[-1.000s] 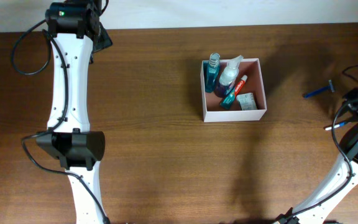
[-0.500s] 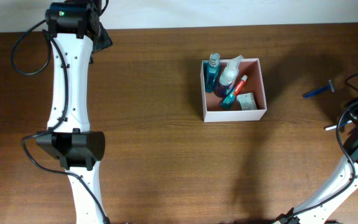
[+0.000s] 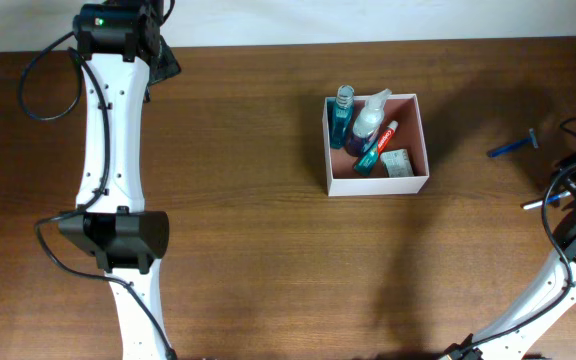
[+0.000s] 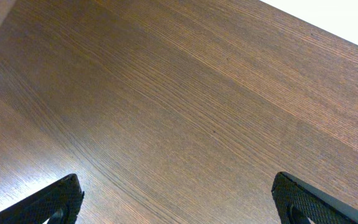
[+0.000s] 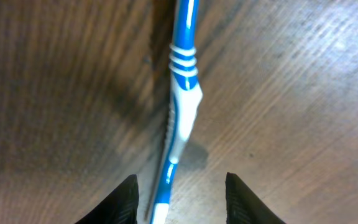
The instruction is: Pack container
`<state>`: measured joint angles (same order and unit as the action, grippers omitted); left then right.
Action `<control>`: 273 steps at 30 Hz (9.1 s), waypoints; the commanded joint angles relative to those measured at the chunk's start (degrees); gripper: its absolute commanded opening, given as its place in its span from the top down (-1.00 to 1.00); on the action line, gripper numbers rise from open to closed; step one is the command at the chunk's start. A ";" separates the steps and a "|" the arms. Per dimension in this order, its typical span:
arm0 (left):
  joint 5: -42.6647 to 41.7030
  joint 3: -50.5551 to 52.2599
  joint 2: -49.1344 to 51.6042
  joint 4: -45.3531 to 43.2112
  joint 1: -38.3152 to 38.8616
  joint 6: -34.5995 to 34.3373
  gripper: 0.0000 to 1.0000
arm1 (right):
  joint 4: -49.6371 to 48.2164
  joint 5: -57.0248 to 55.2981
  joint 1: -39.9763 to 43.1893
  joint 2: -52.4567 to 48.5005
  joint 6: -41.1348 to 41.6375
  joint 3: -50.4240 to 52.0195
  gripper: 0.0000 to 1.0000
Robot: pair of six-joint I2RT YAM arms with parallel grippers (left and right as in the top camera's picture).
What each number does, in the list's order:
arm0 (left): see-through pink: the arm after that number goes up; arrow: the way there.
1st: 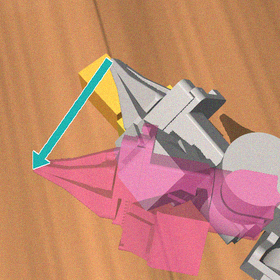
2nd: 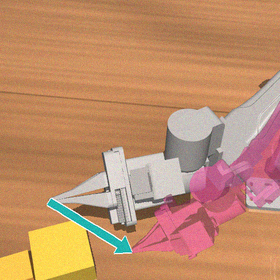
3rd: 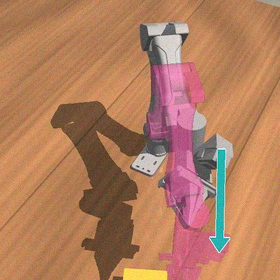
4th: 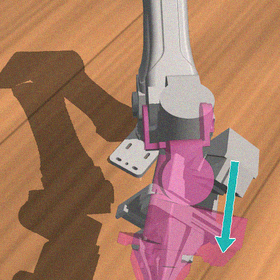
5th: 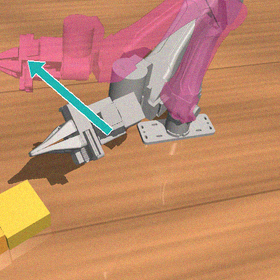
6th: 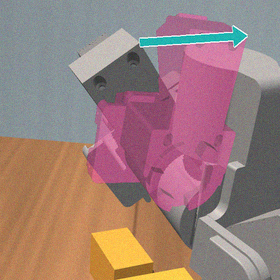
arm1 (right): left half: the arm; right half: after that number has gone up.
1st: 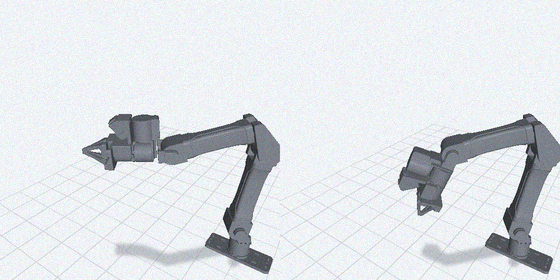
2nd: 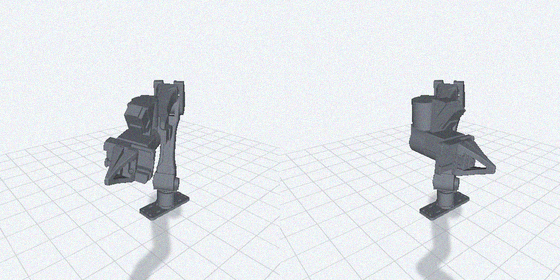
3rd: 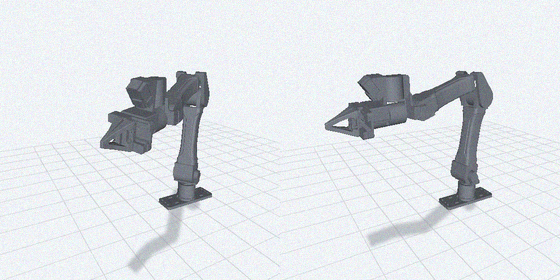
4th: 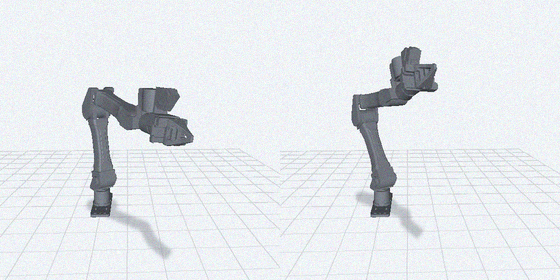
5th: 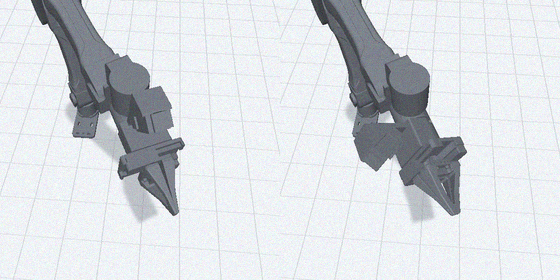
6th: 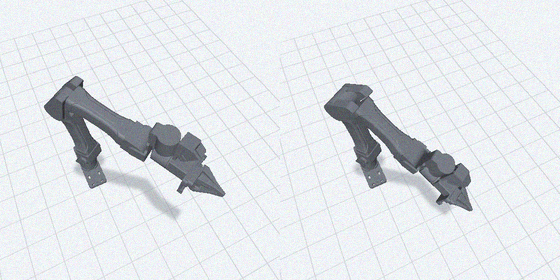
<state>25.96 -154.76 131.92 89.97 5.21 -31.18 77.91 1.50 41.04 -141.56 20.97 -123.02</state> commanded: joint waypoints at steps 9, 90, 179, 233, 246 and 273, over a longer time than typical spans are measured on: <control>0.79 0.13 0.61 0.09 -0.09 -0.72 -0.99 | -1.14 1.75 -0.26 -1.81 2.05 0.26 0.19; 0.79 0.13 0.61 0.07 -0.09 -0.70 -0.99 | 19.45 9.09 -36.41 2.58 -10.08 -28.28 0.92; 0.79 0.13 0.61 0.09 -0.09 -0.70 -0.99 | 1.88 -0.72 -17.70 -8.09 8.70 -15.96 -0.97; 0.79 0.13 0.61 0.09 -0.09 -0.70 -0.99 | 19.45 15.91 -27.98 -6.97 -7.61 -39.85 0.92; 0.79 0.13 0.61 0.09 -0.07 -0.70 -0.99 | 19.45 15.87 -39.36 -6.97 -10.29 -39.74 0.93; 0.79 0.13 0.61 0.09 -0.09 -0.70 -0.99 | 19.45 11.76 -41.22 6.21 -11.56 -22.14 0.92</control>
<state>25.96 -154.76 131.92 90.00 5.23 -31.18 97.01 14.41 1.06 -139.57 10.70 -148.70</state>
